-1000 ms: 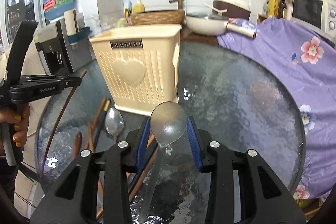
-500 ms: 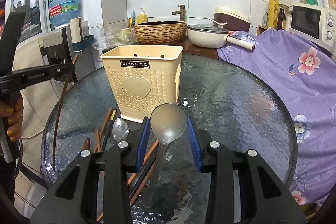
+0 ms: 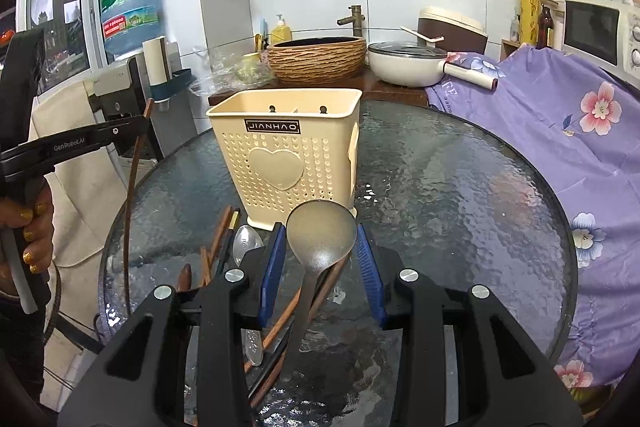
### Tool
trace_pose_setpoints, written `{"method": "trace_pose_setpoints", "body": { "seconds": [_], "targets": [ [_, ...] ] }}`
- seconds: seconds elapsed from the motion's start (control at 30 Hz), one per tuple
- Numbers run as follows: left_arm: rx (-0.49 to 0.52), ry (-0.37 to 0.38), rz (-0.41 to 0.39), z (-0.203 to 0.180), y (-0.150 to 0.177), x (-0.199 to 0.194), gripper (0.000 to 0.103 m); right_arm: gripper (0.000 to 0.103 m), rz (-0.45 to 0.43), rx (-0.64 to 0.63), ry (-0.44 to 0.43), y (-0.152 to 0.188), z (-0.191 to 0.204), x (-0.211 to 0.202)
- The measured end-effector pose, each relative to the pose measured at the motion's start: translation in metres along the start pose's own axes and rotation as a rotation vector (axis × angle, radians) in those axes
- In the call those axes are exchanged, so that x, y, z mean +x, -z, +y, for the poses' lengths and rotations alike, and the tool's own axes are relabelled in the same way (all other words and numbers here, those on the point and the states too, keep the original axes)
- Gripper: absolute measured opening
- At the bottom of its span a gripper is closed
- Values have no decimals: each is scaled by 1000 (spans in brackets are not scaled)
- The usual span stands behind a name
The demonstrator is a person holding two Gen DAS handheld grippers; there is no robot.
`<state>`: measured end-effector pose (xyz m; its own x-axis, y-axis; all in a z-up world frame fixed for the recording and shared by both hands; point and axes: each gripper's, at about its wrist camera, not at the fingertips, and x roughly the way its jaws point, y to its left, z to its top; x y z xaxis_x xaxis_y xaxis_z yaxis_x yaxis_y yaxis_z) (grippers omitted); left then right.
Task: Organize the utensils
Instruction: 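Carry chopstick with left tool into the holder while right tool drops the clear spoon in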
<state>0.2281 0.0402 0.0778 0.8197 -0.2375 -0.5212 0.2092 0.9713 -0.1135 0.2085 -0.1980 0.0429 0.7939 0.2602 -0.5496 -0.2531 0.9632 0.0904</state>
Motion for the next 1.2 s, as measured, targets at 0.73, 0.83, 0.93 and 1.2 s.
{"method": "trace_pose_setpoints", "body": {
  "seconds": [0.73,0.83,0.93,1.2],
  "targets": [
    [0,67,-90,2,-30,-36,7,37,-42,-29,-72,-31,6,-22],
    [-4,82,-130,-1,-46,-47,7,37,-60,-32,-88,-45,8,-28],
    [-12,87,-202,-8,-68,-59,7,37,-94,-54,-81,-65,13,-32],
    [-59,91,-375,-26,-122,-73,7,37,-214,-81,-29,-133,19,-38]
  ]
}}
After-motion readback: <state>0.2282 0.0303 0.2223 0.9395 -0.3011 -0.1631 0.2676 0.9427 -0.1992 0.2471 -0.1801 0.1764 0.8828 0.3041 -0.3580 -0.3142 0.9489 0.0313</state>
